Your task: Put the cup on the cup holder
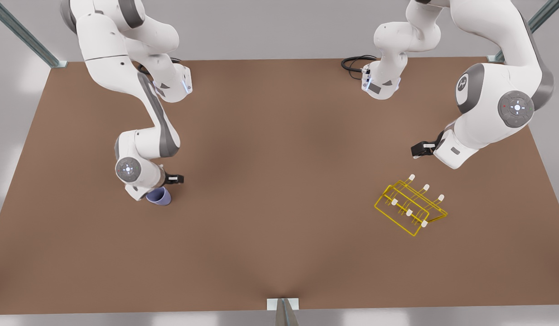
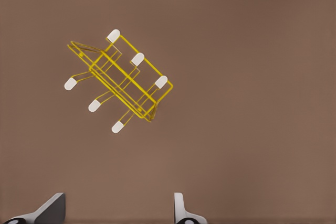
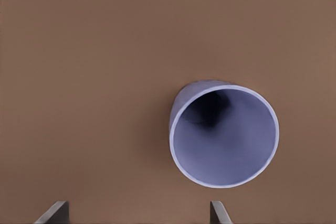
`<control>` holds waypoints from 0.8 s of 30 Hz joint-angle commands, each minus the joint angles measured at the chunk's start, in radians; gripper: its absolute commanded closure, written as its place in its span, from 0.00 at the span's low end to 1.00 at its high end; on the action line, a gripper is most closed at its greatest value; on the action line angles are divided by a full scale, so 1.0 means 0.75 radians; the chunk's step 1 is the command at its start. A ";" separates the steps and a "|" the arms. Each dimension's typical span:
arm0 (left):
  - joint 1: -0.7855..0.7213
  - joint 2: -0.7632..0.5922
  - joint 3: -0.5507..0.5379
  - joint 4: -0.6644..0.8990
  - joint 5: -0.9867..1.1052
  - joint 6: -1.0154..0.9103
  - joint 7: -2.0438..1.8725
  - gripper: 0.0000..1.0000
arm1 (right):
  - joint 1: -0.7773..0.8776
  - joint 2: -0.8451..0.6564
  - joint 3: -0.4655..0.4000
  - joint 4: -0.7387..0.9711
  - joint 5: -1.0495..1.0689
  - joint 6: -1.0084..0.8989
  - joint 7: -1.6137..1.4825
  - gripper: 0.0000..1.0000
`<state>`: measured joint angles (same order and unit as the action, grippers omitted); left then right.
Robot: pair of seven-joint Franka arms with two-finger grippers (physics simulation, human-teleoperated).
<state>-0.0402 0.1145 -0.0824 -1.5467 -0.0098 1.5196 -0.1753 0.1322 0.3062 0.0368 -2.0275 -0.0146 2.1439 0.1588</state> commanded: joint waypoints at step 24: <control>0.003 0.009 -0.001 0.001 0.001 -0.024 0.011 0.00 | 0.016 0.152 -0.047 -0.048 0.011 0.291 0.024 0.33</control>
<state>-0.0391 0.1221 -0.0824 -1.5467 -0.0098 1.5063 -0.1642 0.1442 0.4203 -0.0011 -2.0637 -0.0047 2.3602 0.1806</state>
